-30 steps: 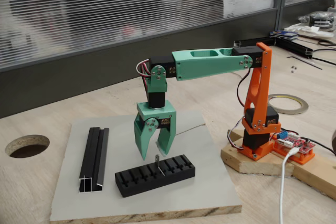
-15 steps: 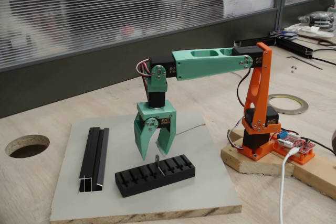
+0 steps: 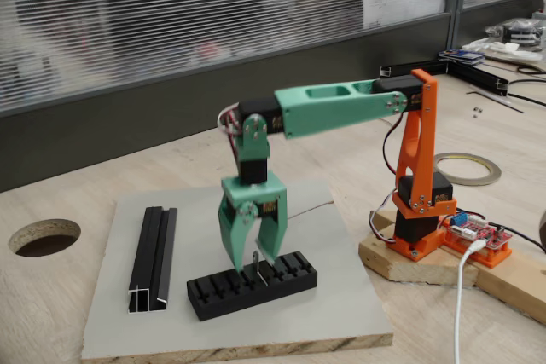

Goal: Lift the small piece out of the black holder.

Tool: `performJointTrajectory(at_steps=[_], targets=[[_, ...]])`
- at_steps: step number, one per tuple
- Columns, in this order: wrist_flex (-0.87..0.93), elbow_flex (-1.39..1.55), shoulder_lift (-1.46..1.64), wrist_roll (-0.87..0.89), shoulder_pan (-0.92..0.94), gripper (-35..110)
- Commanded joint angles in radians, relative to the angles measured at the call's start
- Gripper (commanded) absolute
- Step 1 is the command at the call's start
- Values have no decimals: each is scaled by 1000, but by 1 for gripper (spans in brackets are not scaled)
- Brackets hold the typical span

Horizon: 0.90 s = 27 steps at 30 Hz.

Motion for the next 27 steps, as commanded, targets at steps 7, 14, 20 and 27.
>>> performJointTrajectory(at_steps=[7,14,20,27], targets=[[-11,-3,3,6,-5,37],[-11,-3,2,6,-11,36],[-11,-14,2,8,-5,36],[-11,-15,2,8,-9,36]])
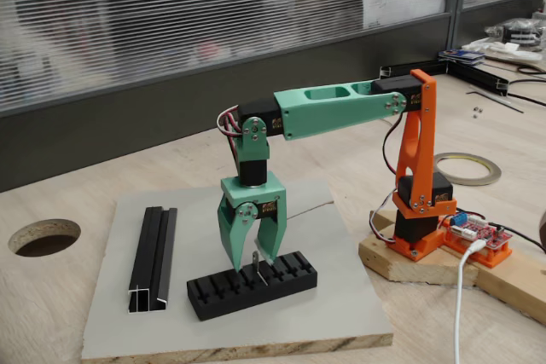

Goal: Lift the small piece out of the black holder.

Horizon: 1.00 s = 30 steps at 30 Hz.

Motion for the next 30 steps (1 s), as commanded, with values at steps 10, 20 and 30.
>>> performJointTrajectory(at_steps=[10,20,30], targets=[[-14,-15,8,-3,-8,12],[-114,-6,8,-5,-15,10],[-117,-15,31,-5,-8,10]])
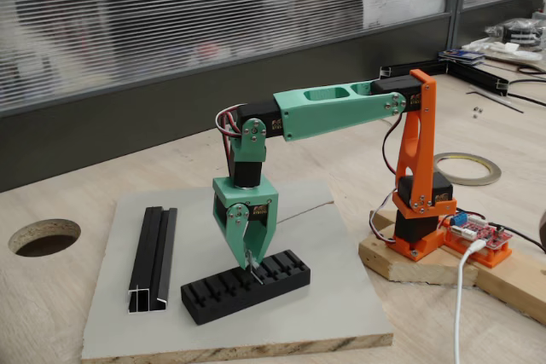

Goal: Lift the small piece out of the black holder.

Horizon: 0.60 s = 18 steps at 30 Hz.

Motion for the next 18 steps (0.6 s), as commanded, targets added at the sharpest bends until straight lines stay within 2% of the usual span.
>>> performJointTrajectory(at_steps=[1,18], targets=[[5,-15,32,-2,-14,10],[-5,-15,89,-2,-14,10]])
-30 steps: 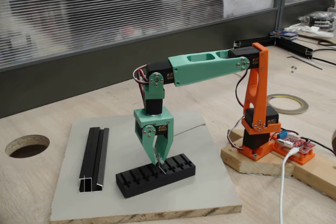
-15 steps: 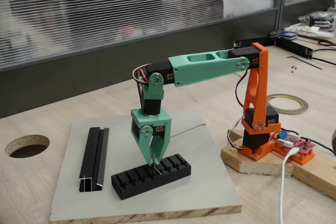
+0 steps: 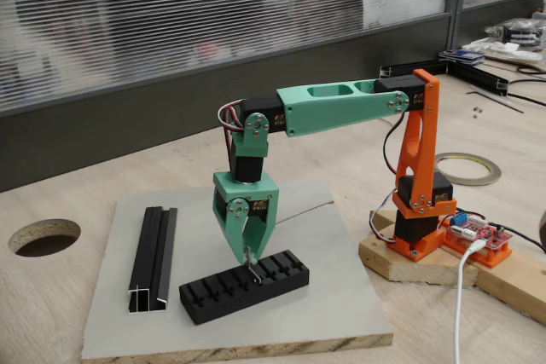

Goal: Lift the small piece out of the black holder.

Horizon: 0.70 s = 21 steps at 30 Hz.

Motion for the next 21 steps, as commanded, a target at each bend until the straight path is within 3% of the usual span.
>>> performJointTrajectory(at_steps=[1,21], targets=[[-2,-15,63,-2,-14,10],[-5,-75,477,8,-9,10]])
